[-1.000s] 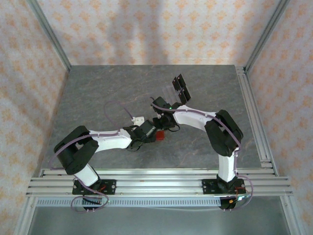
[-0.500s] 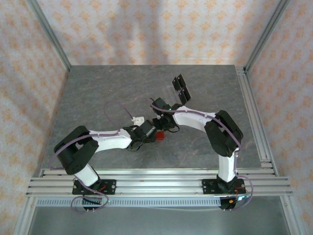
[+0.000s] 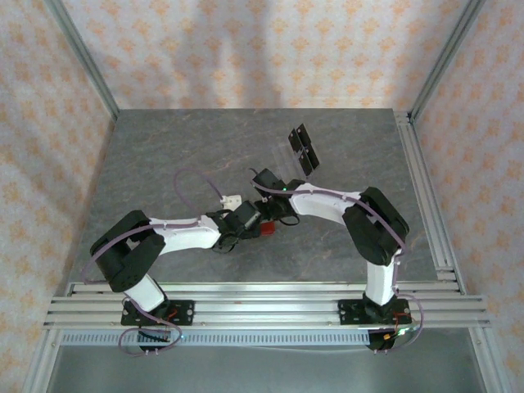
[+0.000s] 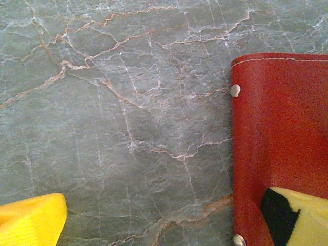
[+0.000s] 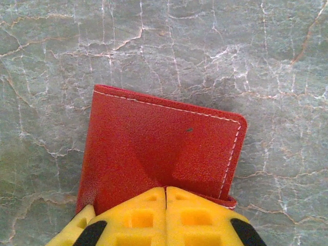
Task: Put the credit cards into the card holder
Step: Close the button on the card holder.
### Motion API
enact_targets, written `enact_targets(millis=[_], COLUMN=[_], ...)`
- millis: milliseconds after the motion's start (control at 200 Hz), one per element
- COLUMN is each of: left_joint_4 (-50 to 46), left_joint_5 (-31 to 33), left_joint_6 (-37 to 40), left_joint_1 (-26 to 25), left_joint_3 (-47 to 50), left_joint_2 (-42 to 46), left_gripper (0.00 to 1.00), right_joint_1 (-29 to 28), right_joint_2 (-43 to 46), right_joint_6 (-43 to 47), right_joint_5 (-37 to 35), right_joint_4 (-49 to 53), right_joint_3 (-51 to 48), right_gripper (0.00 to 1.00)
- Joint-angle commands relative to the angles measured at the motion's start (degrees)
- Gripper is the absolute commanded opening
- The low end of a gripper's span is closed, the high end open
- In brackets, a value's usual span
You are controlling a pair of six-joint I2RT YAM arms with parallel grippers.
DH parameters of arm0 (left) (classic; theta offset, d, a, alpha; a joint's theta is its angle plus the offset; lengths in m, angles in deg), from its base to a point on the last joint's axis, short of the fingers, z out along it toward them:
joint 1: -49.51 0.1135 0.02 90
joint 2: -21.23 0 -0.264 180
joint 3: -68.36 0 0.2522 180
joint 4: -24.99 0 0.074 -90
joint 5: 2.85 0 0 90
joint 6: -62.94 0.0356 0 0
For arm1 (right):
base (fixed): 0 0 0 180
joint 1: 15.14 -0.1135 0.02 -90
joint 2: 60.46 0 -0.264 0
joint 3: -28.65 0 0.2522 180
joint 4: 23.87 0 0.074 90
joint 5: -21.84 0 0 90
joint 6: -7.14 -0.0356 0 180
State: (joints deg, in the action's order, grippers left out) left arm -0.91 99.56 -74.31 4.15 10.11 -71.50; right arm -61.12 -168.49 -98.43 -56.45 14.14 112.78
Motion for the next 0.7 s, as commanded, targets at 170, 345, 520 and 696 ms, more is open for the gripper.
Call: enact_targets(millis=[170, 345, 520, 696], left_joint_4=[-0.5, -0.8, -0.9, -1.8], left_joint_5=[1.2, 1.3, 1.5, 2.2], left_joint_6=[0.0, 0.0, 0.0, 0.4], left_joint_1=[0.1, 0.1, 0.2, 0.2], left_joint_3=[0.6, 0.7, 0.6, -0.2], left_joint_2=[-0.2, 0.2, 0.2, 0.6], left_gripper=[1.0, 1.0, 1.0, 1.0], right_joint_1=[-2.9, -2.9, -2.9, -2.7], right_joint_2=[-5.1, -4.6, -4.1, -1.8], right_joint_6=[-1.4, -1.8, -2.4, -3.2], right_joint_5=[4.1, 4.2, 4.2, 4.2], right_joint_4=[4.3, 3.7, 3.1, 4.0], right_joint_3=[-7.8, -11.2, -12.2, -6.9], right_gripper=[0.0, 0.0, 0.02, 0.28])
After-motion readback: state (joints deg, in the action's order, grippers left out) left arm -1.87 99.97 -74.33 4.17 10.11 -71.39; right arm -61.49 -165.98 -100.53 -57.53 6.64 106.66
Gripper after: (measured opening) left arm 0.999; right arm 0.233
